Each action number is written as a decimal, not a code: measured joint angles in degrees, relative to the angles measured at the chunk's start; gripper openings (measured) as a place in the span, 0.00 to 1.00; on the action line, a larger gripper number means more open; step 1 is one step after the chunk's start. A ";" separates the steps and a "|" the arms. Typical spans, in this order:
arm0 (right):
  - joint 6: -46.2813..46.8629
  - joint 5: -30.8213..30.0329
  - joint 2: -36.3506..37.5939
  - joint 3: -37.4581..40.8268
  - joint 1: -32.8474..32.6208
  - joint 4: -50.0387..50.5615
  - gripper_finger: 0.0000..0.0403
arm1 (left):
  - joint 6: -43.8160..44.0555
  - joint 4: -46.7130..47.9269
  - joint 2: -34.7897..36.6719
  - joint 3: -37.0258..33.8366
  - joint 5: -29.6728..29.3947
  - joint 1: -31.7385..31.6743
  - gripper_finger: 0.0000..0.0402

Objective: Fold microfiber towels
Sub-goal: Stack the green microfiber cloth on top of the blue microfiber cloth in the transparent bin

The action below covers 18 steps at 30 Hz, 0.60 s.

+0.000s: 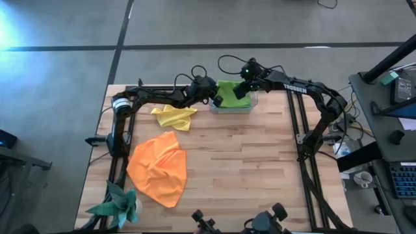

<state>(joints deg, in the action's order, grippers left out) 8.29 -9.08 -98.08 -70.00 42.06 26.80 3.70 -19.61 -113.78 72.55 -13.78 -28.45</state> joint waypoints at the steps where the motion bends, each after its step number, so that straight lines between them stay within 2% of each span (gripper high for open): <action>1: -0.02 0.01 0.00 -0.02 0.00 0.01 0.27 | 0.02 -0.34 0.02 -0.02 0.00 0.00 0.07; 11: -1.02 0.01 0.00 -0.02 0.00 1.55 0.26 | -0.07 -0.75 0.09 -0.04 -0.44 0.00 0.09; 18: -1.05 0.04 0.02 -0.02 -0.02 1.52 0.26 | 0.35 -0.81 0.07 -0.07 -0.56 0.02 0.26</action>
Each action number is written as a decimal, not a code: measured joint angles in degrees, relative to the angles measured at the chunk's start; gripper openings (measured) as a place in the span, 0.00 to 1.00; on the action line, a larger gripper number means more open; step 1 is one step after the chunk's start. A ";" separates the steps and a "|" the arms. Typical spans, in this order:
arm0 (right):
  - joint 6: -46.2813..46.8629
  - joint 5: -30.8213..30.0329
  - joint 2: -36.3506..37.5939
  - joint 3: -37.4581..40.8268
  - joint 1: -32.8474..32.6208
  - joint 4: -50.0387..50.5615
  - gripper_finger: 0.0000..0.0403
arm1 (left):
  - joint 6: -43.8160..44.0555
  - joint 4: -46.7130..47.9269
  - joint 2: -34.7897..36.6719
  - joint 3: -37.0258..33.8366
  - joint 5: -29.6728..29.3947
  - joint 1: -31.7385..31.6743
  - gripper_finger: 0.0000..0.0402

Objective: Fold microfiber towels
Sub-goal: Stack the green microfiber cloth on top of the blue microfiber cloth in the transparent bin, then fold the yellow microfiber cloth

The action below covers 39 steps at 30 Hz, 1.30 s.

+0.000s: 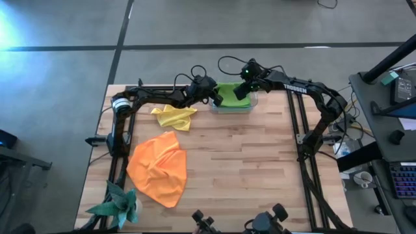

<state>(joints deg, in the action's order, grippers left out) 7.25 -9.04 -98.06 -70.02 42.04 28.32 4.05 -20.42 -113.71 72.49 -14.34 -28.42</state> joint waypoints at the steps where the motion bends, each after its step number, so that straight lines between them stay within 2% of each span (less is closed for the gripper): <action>1: 0.00 0.00 0.06 0.00 0.00 0.01 0.27 | 0.00 0.00 0.00 0.00 0.00 0.00 0.29; 7: -0.70 -0.01 0.15 -0.37 0.00 0.12 0.25 | 0.07 0.53 1.00 0.00 0.02 0.00 0.41; 13: -1.80 0.00 0.15 -3.82 0.00 3.97 0.26 | 0.03 2.35 5.62 0.00 0.16 0.00 0.42; 19: -4.27 0.10 0.15 -8.84 0.00 11.24 0.25 | 0.01 11.62 13.00 0.00 0.25 0.00 0.42; 28: -3.71 0.06 0.53 -12.65 0.00 16.58 0.20 | 0.11 31.53 22.29 -1.27 0.56 1.82 0.42; 35: -0.84 0.02 2.68 -12.63 0.00 16.52 0.19 | 2.04 37.98 23.08 -3.28 0.62 6.15 0.42; 39: 0.66 0.02 3.23 -12.59 0.00 17.58 0.19 | 0.20 40.62 23.00 -5.96 0.64 8.61 0.42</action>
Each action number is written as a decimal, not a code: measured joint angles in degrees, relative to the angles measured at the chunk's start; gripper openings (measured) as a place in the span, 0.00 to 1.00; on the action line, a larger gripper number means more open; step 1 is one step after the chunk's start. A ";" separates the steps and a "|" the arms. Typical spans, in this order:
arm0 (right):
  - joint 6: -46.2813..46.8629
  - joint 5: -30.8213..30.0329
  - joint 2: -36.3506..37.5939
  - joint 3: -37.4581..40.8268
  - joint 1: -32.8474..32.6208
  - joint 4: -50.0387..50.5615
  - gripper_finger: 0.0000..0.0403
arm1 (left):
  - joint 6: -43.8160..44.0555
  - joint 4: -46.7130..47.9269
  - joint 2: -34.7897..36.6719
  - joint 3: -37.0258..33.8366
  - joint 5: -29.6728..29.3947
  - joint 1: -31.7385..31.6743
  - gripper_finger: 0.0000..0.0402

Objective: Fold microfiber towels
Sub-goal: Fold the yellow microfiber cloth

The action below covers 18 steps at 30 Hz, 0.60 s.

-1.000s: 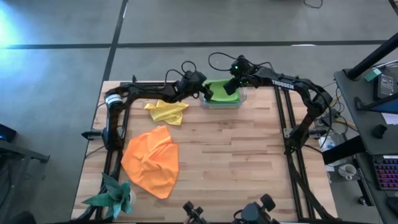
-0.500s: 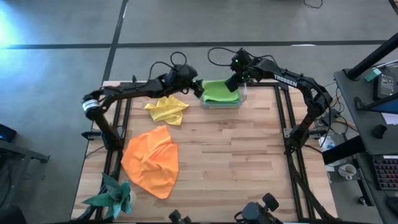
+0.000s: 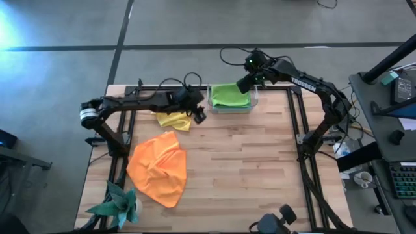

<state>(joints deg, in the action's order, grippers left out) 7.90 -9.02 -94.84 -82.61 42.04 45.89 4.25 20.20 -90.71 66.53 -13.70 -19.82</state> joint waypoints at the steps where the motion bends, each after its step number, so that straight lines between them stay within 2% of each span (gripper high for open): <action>1: 0.72 -0.02 0.03 0.00 0.00 0.66 0.20 | -0.23 1.02 0.00 -0.73 0.00 0.51 0.42; 6: 4.72 -0.02 0.05 0.02 -0.34 3.03 0.21 | -3.63 3.30 1.37 -4.73 -0.67 3.14 0.42; 11: 6.65 -0.04 0.05 0.09 -1.85 3.61 0.21 | -10.33 2.62 2.80 -10.87 -5.53 6.16 0.42; 18: 7.68 -0.90 0.34 0.19 -3.80 3.54 0.22 | -10.60 -2.84 7.18 -19.43 -6.35 9.53 0.42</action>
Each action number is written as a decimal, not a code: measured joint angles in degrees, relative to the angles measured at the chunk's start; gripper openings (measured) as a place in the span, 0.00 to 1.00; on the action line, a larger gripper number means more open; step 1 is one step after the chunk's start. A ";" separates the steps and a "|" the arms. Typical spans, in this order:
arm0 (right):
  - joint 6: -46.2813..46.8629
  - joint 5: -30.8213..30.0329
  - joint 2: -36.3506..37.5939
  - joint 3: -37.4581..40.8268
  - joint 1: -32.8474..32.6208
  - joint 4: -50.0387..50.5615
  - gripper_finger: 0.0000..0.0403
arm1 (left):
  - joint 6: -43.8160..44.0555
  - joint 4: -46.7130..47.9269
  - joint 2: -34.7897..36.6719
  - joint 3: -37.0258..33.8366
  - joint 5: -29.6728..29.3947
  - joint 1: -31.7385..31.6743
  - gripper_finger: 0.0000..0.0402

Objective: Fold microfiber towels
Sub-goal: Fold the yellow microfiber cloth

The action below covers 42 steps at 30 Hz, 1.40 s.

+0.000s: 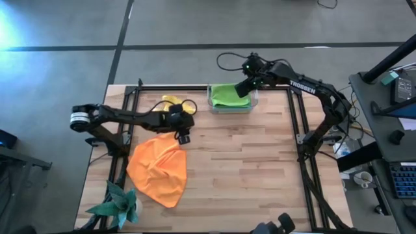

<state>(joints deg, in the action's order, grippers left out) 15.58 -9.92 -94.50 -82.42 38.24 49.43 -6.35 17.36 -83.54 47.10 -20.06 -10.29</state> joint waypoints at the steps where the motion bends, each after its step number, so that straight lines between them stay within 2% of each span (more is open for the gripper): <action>1: 0.41 -0.45 0.00 0.01 -0.19 0.00 0.22 | -0.02 -0.39 0.73 -0.77 -0.19 0.20 0.42; 7: 0.95 -0.67 0.00 0.07 -0.58 -0.20 0.21 | 0.00 -2.06 2.90 -5.80 -0.81 0.29 0.42; 14: 0.97 -0.67 -0.02 0.38 -0.64 -0.30 0.22 | -0.03 -12.49 1.59 -10.29 0.70 0.29 0.42; 26: 0.95 -0.67 -0.04 0.47 -0.64 -0.37 0.20 | 0.15 -17.53 -7.69 -10.32 -0.43 0.29 0.42; 33: 0.93 -0.64 -0.04 0.47 -0.74 -0.35 0.21 | 0.13 -17.01 -8.45 -9.52 -2.78 0.27 0.42; 37: 0.91 -0.60 -0.04 0.47 -0.90 -0.33 0.20 | 0.13 -16.89 -8.47 -9.58 -2.93 0.16 0.35; 42: 0.93 0.23 -0.07 0.47 -1.00 -0.02 0.18 | 0.01 -16.74 -8.49 -9.65 -2.51 0.14 0.15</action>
<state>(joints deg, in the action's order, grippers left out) 16.51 -9.69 -94.56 -81.95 37.24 49.41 -6.33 0.62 -92.03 37.45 -22.57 -10.15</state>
